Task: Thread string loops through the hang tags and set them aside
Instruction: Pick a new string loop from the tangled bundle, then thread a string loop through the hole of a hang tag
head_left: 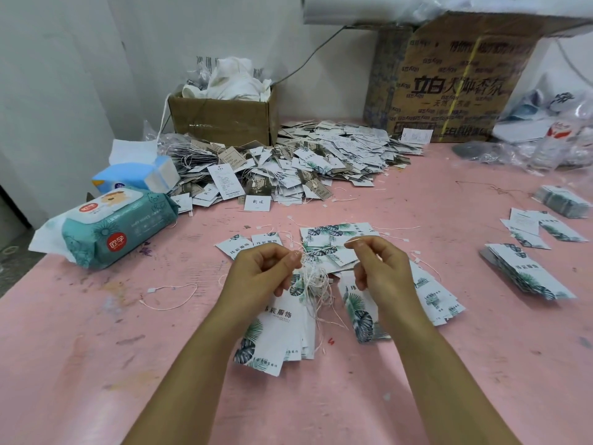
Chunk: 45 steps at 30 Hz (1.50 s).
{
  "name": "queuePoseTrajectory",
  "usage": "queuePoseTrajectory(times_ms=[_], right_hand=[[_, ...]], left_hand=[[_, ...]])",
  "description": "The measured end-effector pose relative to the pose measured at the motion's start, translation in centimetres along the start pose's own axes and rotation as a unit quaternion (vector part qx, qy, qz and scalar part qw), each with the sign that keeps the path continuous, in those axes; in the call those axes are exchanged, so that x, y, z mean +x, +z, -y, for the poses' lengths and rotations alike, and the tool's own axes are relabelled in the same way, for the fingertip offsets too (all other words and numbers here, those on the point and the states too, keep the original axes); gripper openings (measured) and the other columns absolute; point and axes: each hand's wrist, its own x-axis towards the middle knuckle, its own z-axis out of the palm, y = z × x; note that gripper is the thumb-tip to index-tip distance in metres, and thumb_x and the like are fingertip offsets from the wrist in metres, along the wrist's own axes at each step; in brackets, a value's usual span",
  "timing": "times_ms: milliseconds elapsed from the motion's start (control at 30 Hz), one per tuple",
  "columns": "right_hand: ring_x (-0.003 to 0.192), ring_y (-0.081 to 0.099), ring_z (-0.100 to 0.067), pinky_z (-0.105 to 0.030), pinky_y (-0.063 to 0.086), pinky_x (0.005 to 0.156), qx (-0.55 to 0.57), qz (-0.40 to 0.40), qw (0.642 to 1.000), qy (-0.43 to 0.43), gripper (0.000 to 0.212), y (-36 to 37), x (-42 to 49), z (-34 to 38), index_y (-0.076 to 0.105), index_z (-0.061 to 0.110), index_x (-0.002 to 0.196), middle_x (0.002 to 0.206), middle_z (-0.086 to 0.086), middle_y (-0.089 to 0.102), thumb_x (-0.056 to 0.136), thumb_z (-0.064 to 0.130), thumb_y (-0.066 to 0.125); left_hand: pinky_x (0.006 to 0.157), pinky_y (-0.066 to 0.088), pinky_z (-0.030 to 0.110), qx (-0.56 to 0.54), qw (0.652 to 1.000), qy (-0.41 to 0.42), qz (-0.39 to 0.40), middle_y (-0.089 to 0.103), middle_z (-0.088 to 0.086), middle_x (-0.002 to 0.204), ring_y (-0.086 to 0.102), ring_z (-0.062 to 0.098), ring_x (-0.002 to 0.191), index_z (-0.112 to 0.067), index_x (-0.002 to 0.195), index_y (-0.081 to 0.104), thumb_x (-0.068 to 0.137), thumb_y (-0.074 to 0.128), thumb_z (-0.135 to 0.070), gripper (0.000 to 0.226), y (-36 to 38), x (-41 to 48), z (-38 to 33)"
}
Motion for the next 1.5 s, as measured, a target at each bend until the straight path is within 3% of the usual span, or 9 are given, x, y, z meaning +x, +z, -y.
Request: queuePoseTrajectory(times_ms=[200,333,433,667,833,1033,1167,1367,1500], right_hand=[[0.079,0.049,-0.014,-0.026,0.039,0.072,-0.122,-0.019,0.992,-0.019,0.027,-0.5,0.4,0.2,0.067,0.025,0.073,0.095,-0.002,0.052,0.083,0.002,0.057],[0.091,0.050,-0.001,-0.011,0.041,0.078,-0.151,0.088,0.981,-0.087,0.051,-0.2,-0.3,0.5,0.054,0.029,0.111,0.107,0.004,0.054,0.069,0.001,0.051],[0.101,0.057,-0.009,-0.020,0.044,0.092,-0.089,0.193,0.971,-0.114,0.064,0.4,-0.7,0.3,0.045,0.032,0.122,0.106,0.002,0.059,0.067,-0.001,0.050],[0.071,0.060,-0.012,-0.027,0.049,0.063,-0.046,0.289,0.953,-0.081,0.044,1.4,-1.4,-0.2,0.055,0.032,0.111,0.090,-0.008,0.060,0.080,0.001,0.052],[0.051,0.042,-0.007,-0.022,0.036,0.052,-0.100,0.246,0.958,-0.111,0.035,0.8,-1.0,-0.2,0.062,0.026,0.099,0.051,0.004,0.046,0.085,-0.005,0.055],[0.045,0.027,-0.002,-0.013,0.026,0.046,-0.064,0.078,0.980,-0.173,0.035,-0.5,-0.3,0.7,0.061,0.022,0.093,0.045,0.013,0.031,0.087,-0.009,0.048],[0.040,0.036,-0.007,-0.020,0.027,0.042,-0.273,-0.032,0.954,-0.117,0.025,-2.2,0.6,0.3,0.062,0.026,0.088,0.042,0.009,0.042,0.083,0.004,0.051],[0.107,0.054,-0.025,-0.030,0.042,0.082,-0.469,0.056,0.879,0.065,0.042,-3.7,1.3,0.0,0.057,0.011,0.120,0.124,-0.008,0.057,0.081,0.024,0.062],[0.100,0.058,-0.029,-0.034,0.046,0.082,-0.472,0.064,0.876,0.082,0.045,-3.7,1.1,-0.3,0.060,0.000,0.110,0.109,-0.013,0.063,0.079,0.032,0.066]], left_hand=[[0.044,0.033,0.012,-0.004,0.999,-0.002,-0.041,0.050,-0.008,0.049,0.039,0.003,0.045,-0.010,0.075,0.065,0.090,0.056,-0.011,0.017,-0.4,0.3,0.1],[0.047,0.035,0.013,0.029,1.000,0.007,0.009,0.055,-0.007,0.052,0.043,0.006,0.050,-0.016,0.078,0.068,0.089,0.058,-0.012,0.015,-0.3,0.1,0.3],[0.051,0.037,0.019,0.073,0.996,0.030,0.048,0.056,-0.006,0.052,0.047,0.012,0.054,-0.020,0.077,0.069,0.088,0.061,-0.016,0.014,0.2,0.0,0.4],[0.058,0.042,0.027,0.111,0.988,0.068,0.085,0.061,0.001,0.059,0.054,0.010,0.056,-0.019,0.079,0.069,0.087,0.063,-0.012,0.012,1.0,-0.2,0.5],[0.059,0.042,0.028,0.101,0.989,0.065,0.088,0.058,-0.006,0.056,0.053,0.012,0.058,-0.019,0.083,0.068,0.090,0.059,-0.013,0.013,0.8,-0.2,0.4],[0.067,0.042,0.029,0.145,0.988,0.034,0.051,0.060,-0.011,0.059,0.054,0.009,0.065,-0.026,0.081,0.066,0.087,0.062,-0.013,0.016,-0.4,-0.1,0.0],[0.083,0.031,0.026,0.321,0.945,-0.013,0.059,0.061,-0.017,0.086,0.048,0.010,0.095,-0.039,0.080,0.062,0.078,0.070,-0.021,0.019,-1.9,-0.1,-0.5],[0.086,0.015,0.026,0.417,0.895,-0.075,0.140,0.039,-0.015,0.121,0.021,0.006,0.115,-0.049,0.105,0.047,0.073,0.073,-0.033,0.044,-2.8,-0.1,0.1],[0.094,0.023,0.029,0.403,0.905,-0.057,0.125,0.043,-0.014,0.119,0.026,0.011,0.119,-0.048,0.105,0.047,0.075,0.072,-0.038,0.040,-2.8,0.2,0.5]])
